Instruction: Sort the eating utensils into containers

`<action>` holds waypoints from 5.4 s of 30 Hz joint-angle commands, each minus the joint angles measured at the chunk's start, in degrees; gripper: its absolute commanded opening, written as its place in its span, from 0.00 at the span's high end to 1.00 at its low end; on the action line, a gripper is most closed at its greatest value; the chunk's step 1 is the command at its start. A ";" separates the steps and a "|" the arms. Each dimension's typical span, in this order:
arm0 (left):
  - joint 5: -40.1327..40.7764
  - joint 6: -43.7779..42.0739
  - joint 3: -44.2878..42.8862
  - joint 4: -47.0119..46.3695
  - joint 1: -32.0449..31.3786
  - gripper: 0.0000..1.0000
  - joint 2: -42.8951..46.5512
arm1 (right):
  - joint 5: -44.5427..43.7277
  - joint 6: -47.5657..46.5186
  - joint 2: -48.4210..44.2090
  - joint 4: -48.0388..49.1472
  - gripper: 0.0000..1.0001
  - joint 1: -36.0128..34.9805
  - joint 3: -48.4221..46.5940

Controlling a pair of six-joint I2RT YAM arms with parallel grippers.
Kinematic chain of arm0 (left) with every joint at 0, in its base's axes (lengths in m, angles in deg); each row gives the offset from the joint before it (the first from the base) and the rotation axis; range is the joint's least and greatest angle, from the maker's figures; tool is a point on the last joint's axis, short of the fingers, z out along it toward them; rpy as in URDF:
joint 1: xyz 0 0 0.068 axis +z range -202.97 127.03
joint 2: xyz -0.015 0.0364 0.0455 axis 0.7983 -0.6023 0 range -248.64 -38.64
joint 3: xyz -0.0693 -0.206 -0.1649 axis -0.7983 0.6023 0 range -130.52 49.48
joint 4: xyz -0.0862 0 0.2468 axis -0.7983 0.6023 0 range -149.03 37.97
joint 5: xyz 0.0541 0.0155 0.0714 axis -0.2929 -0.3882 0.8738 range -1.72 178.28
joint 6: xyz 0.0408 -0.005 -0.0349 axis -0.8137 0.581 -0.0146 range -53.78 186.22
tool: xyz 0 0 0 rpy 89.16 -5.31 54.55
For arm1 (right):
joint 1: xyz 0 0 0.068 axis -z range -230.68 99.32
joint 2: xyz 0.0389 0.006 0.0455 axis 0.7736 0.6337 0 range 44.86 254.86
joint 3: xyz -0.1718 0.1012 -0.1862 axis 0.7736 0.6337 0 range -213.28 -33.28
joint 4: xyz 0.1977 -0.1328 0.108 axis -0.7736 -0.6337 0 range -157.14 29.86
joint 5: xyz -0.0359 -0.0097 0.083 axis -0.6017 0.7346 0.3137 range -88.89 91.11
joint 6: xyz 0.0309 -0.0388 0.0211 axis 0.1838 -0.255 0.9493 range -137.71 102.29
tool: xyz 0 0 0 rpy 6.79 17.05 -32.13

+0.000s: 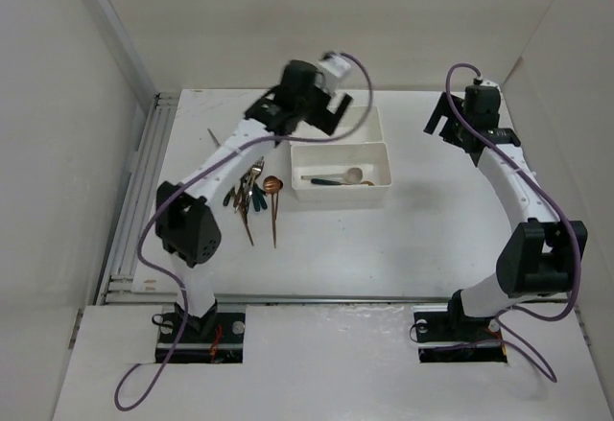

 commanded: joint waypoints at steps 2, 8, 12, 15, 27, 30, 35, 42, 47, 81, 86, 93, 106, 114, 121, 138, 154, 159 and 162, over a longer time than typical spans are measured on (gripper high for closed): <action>-9.13 27.49 3.36 6.62 17.39 0.01 12.93 | -2.88 1.11 0.64 0.15 0.00 -0.47 0.04; -6.79 18.47 25.86 9.86 21.12 0.41 23.58 | -2.36 4.09 0.12 0.68 0.02 -1.00 3.57; -11.52 21.44 37.73 10.05 18.57 0.49 24.90 | -2.36 4.62 0.12 0.06 0.03 -2.14 4.10; -12.68 25.75 43.10 7.68 16.63 0.52 21.75 | -2.36 5.15 0.12 -1.16 0.03 -2.67 4.10; -10.75 28.92 45.75 2.66 14.96 0.52 10.67 | -5.26 5.15 -4.27 -4.16 0.03 -2.67 6.99; -7.15 28.92 45.22 3.18 14.96 0.63 7.86 | -6.40 5.15 -5.94 -5.29 0.03 -2.67 7.52; -4.59 28.92 46.27 3.19 17.94 0.79 5.31 | -7.54 5.68 -8.67 -5.30 0.03 -2.67 8.58; -1.70 28.13 45.58 4.85 19.35 0.91 2.85 | -8.59 5.68 -11.13 -5.30 0.03 -2.67 9.11; 1.56 26.99 42.94 6.70 19.35 0.58 0.57 | -9.21 5.68 -11.66 -5.91 0.03 -2.67 8.49; -10.30 16.97 32.04 14.71 20.59 1.00 15.85 | -8.68 3.57 -8.32 -2.40 0.03 -2.67 2.16; -9.08 16.80 30.99 13.48 20.58 1.00 16.55 | -8.68 2.87 -8.32 -2.40 0.03 -2.67 2.16; -0.74 5.66 31.51 5.32 17.34 1.00 22.70 | -8.68 2.34 -7.79 -0.39 0.03 -2.14 3.31; -1.77 -41.81 19.04 -24.31 10.57 1.00 5.94 | -0.78 -2.93 -3.15 5.77 0.03 -2.14 -2.04; -4.06 -48.59 11.74 -31.79 6.61 1.00 -7.60 | -0.69 -5.39 -0.24 5.43 0.03 -2.14 -3.73; -4.06 -48.59 10.42 -32.93 5.29 1.00 -10.78 | -3.41 -7.24 0.82 3.49 0.03 -2.14 -4.34; 2.08 -46.23 15.69 -34.95 5.29 0.36 -7.10 | -3.94 -8.30 -0.32 3.49 0.03 -2.67 -4.25; -7.40 3.06 -16.60 10.98 33.40 0.47 -12.27 | -2.88 -6.54 3.46 4.90 0.03 -10.32 -5.39; -7.93 10.72 3.97 13.47 38.07 0.59 -6.92 | -3.41 -5.40 5.38 4.37 0.03 -13.65 -5.92; -5.57 10.21 14.44 11.72 38.07 0.61 -4.37 | -3.94 -4.35 5.92 3.84 0.03 -15.06 -7.15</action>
